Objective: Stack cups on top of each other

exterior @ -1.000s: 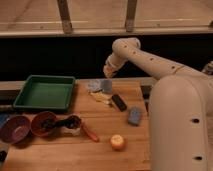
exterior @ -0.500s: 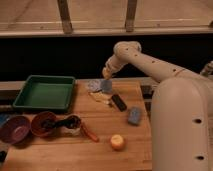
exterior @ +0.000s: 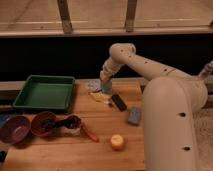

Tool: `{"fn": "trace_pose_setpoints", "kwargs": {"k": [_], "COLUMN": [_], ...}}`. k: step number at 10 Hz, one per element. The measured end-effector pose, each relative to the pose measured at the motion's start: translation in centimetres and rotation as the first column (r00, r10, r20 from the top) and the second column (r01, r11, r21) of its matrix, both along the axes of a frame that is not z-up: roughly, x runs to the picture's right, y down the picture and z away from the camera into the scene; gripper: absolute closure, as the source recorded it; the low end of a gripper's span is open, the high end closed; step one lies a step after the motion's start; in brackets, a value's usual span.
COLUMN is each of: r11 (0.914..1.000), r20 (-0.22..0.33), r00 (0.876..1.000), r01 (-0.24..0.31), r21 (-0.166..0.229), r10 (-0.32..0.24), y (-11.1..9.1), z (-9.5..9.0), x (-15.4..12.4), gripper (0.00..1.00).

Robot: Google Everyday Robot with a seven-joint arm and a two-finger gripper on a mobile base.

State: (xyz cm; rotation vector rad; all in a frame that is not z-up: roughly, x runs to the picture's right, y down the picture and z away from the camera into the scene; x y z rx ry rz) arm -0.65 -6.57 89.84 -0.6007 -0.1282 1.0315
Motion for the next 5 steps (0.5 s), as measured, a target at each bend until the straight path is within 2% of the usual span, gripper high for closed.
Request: {"fn": "trace_pose_setpoints", "kwargs": {"k": [5], "r11": [0.9958], "r20": [-0.033], "r00": [0.999], "r01": [0.026], "r21": [-0.087], "r10": [-0.029], "y": [2.2], "z": [1.7], "x": [-0.1], "gripper": [1.0]}}
